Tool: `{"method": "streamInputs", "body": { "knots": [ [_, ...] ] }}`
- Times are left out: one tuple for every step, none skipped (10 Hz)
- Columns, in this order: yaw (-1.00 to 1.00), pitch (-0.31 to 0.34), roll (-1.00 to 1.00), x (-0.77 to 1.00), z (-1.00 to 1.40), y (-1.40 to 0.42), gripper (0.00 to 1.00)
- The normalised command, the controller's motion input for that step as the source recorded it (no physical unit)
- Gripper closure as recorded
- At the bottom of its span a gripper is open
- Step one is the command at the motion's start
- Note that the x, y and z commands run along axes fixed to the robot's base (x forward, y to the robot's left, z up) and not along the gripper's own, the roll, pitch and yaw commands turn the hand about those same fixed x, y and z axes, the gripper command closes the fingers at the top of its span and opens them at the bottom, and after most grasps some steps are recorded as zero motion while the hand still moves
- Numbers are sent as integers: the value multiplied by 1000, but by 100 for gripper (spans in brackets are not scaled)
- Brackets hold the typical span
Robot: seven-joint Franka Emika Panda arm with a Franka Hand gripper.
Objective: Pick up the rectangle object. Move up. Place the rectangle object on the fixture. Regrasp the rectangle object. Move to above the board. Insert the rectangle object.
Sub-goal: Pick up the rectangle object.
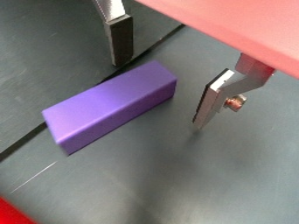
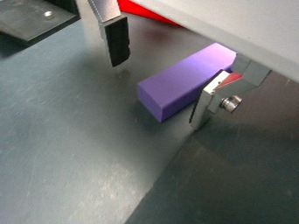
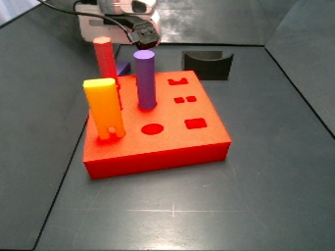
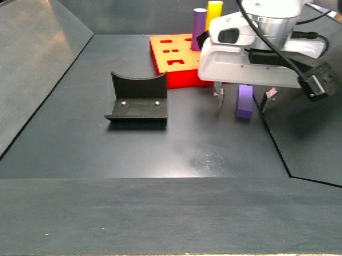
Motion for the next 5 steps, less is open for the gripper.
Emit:
{"method": "streamInputs", "body": {
  "knots": [
    [-411, 0, -156, 237, -189, -169, 0],
    [-389, -19, -161, 220, -280, -106, 0],
    [-240, 0, -46, 74, -143, -3, 0],
    [-246, 0, -3, 11, -63, 0, 0],
    [-220, 0, 0, 0, -23, 0, 0]
  ]
}}
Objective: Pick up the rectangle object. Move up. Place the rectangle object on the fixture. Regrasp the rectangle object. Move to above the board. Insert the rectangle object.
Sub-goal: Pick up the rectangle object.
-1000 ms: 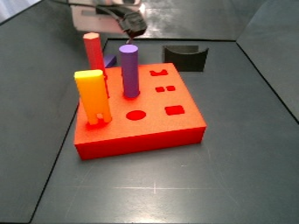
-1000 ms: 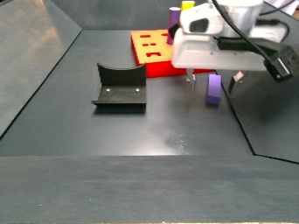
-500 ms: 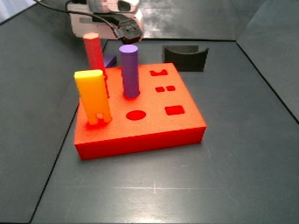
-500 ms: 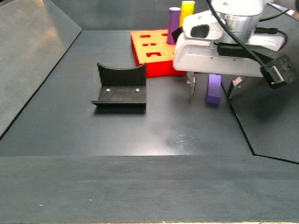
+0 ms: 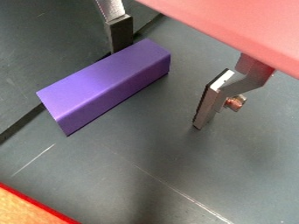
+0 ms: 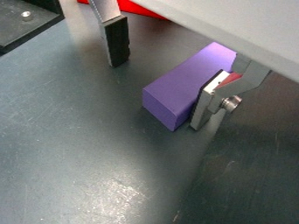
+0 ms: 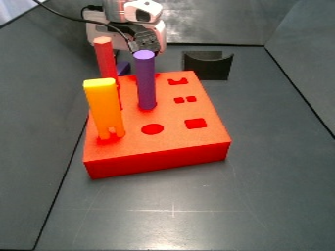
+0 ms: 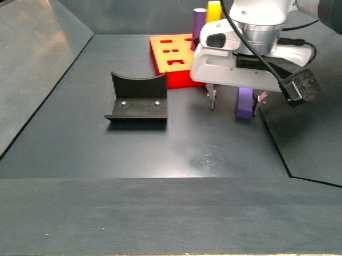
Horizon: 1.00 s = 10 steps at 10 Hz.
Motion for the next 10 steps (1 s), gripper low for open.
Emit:
{"method": "streamInputs", "body": {
  "knots": [
    [0, -44, -53, -9, -11, 11, 0],
    [0, 0, 53, 0, 0, 0, 0],
    [0, 0, 0, 0, 0, 0, 100],
    [0, 0, 0, 0, 0, 0, 100],
    [0, 0, 0, 0, 0, 0, 100],
    [0, 0, 0, 0, 0, 0, 100],
    [0, 0, 0, 0, 0, 0, 100],
    [0, 0, 0, 0, 0, 0, 100],
    [0, 0, 0, 0, 0, 0, 100],
    [0, 0, 0, 0, 0, 0, 100]
  ]
}}
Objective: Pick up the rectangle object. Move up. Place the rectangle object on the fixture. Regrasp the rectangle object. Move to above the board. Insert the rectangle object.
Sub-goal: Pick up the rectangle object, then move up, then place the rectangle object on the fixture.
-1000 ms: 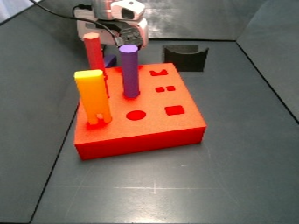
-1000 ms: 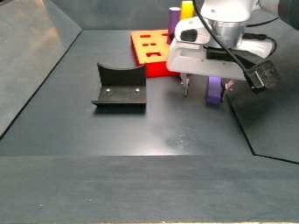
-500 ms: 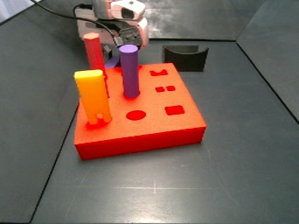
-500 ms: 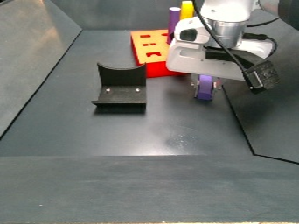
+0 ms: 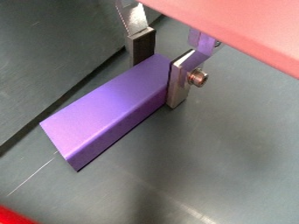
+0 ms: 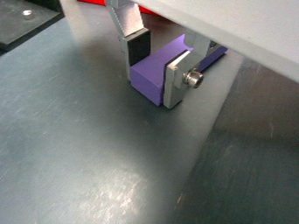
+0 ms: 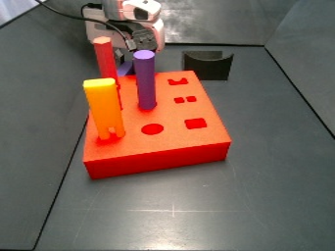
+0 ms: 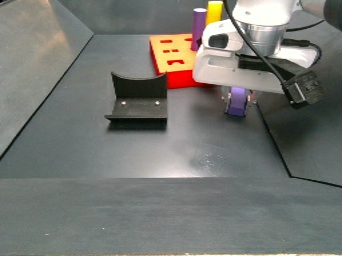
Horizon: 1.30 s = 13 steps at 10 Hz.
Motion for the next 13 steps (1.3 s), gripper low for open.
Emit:
{"method": "streamInputs", "body": {
  "knots": [
    [0, 0, 0, 0, 0, 0, 100],
    [0, 0, 0, 0, 0, 0, 100],
    [0, 0, 0, 0, 0, 0, 100],
    [0, 0, 0, 0, 833, 0, 100],
    [0, 26, -1, -51, 807, 10, 100],
    [-2, 50, -2, -66, 728, 9, 100],
    [-7, 65, 2, -31, 591, 14, 100],
    [-9, 66, 7, -21, 464, 12, 100],
    [-10, 62, 11, -24, 371, 12, 100],
    [-12, 47, 21, -28, 183, 11, 100],
    [0, 0, 0, 0, 1000, 0, 100],
    [-2, 4, 5, 0, 1000, 1, 100],
    [-3, 12, 6, -7, 1000, 1, 100]
  ]
}}
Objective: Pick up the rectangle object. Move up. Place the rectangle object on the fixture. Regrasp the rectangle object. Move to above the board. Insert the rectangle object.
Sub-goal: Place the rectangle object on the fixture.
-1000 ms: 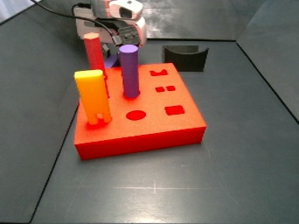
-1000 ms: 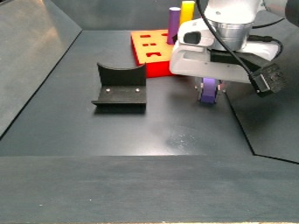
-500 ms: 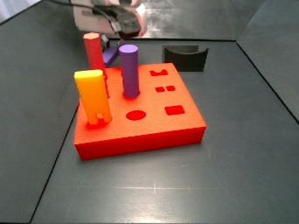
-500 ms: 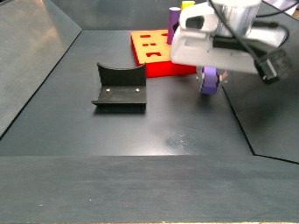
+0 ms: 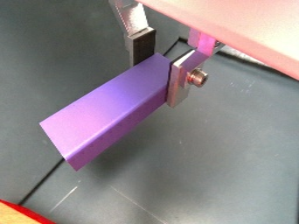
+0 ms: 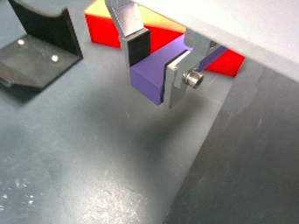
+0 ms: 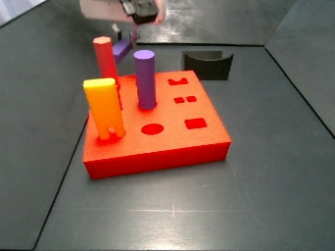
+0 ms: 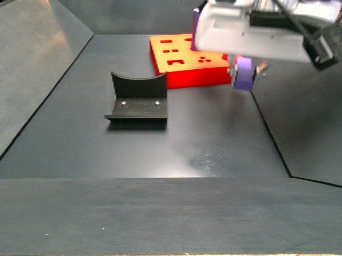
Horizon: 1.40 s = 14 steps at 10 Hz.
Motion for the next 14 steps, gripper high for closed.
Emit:
{"method": "streamInputs", "body": {
  "knots": [
    [-6, 21, 14, -18, 1000, 4, 100],
    [-7, 21, 18, -22, 1000, 6, 100],
    [-9, 24, 26, -29, 1000, 10, 100],
    [-10, 26, 31, -33, 1000, 13, 100],
    [-10, 28, 37, -36, 1000, 16, 100],
    [-11, 35, 41, -35, 910, 19, 100],
    [-11, 40, 46, -26, 753, 20, 100],
    [-12, 54, 50, -15, 544, 21, 100],
    [-12, 65, 52, -6, 385, 19, 100],
    [-10, 76, 53, -1, 224, 17, 100],
    [833, -112, 210, 1000, 76, 45, 100],
    [783, -99, 208, 1000, 56, 43, 100],
    [578, -74, 197, 1000, 45, 38, 100],
    [388, -55, 161, 1000, 38, 32, 100]
  ]
}}
